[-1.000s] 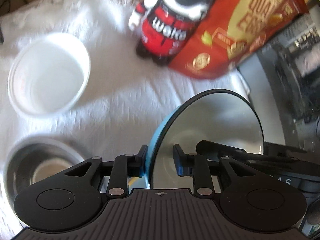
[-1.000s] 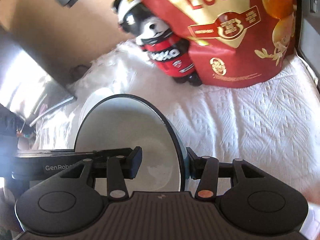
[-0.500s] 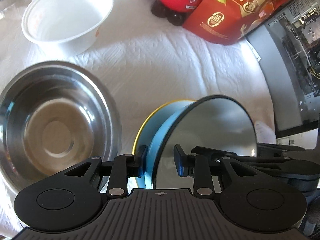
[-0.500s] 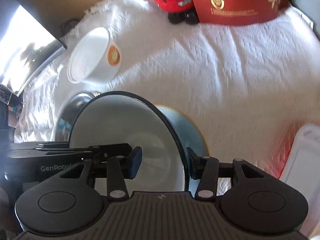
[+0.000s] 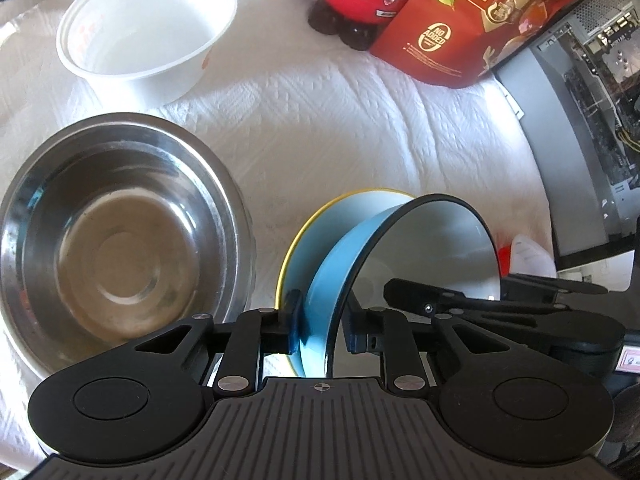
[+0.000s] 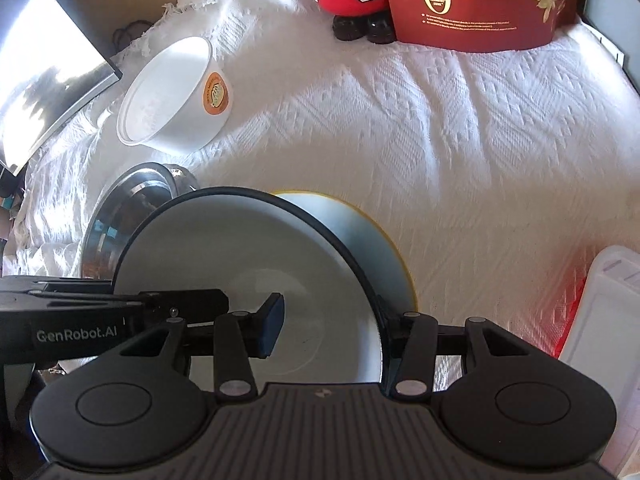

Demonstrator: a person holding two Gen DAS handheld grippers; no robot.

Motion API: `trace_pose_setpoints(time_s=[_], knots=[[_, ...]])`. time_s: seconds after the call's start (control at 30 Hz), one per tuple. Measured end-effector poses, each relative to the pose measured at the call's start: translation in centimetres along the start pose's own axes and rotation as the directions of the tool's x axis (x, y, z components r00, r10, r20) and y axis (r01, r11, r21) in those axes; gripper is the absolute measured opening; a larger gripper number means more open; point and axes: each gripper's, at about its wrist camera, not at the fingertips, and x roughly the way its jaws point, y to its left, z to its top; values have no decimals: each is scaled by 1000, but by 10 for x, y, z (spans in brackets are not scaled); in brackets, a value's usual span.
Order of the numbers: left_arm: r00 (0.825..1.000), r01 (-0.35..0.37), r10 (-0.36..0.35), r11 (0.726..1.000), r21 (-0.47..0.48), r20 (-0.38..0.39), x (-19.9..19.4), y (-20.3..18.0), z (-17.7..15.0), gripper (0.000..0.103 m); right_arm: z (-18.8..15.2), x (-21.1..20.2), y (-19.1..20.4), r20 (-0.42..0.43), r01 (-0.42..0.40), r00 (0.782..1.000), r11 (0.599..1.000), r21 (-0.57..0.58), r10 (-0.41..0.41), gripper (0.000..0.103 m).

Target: Organize plates and bowls

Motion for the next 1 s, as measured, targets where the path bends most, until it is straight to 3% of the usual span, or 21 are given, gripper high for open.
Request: trace_pose_setpoints(time_s=[1.0], knots=[[999, -19, 20, 1000, -21, 41, -21, 2, 8, 21, -6, -28, -8, 62, 0, 998, 1000, -7, 0, 48]])
